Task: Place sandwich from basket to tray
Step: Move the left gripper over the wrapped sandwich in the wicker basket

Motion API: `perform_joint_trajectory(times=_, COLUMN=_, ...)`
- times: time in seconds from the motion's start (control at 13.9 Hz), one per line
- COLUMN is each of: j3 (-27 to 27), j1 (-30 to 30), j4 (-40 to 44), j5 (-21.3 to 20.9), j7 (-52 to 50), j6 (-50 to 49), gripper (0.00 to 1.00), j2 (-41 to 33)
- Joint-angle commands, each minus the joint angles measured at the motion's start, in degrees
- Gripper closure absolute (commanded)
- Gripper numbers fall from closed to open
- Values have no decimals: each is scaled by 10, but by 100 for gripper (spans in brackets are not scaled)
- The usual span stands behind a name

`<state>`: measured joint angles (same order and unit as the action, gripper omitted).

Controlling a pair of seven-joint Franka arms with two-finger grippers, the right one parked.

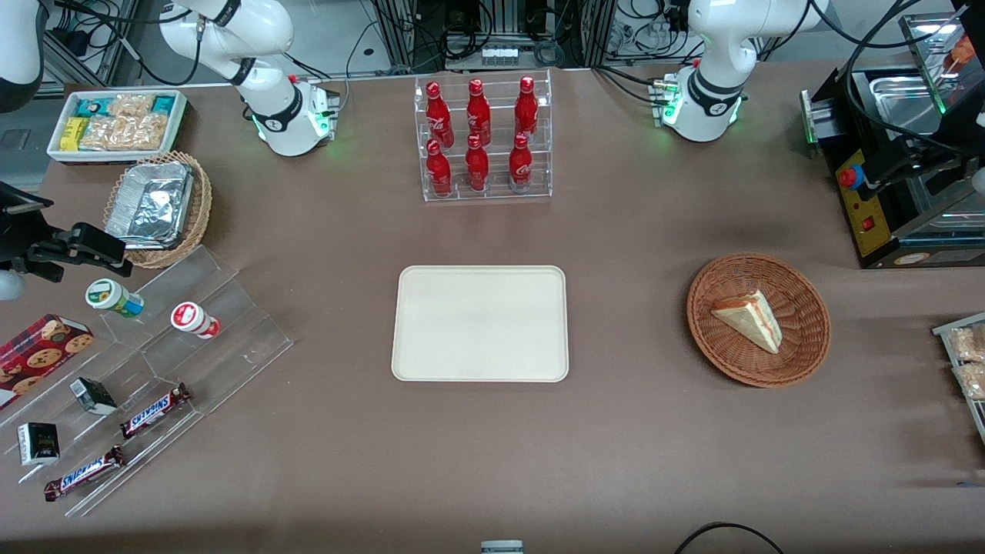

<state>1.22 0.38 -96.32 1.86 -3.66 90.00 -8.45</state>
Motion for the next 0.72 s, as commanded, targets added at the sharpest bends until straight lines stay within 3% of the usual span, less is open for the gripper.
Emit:
perform_joint_trajectory(times=0.0, j3=-1, j1=1, j4=11, j5=-6, j7=8, j6=-16, gripper=0, j2=4)
perform_joint_trajectory(times=0.29, j3=-1, j1=4, j4=10, j5=-7, j7=-12, j6=-16, gripper=0, j2=36)
perform_joint_trajectory(times=0.65, j3=0, j1=1, j4=-5, j5=-11, j7=-213, j6=11, gripper=0, j2=96)
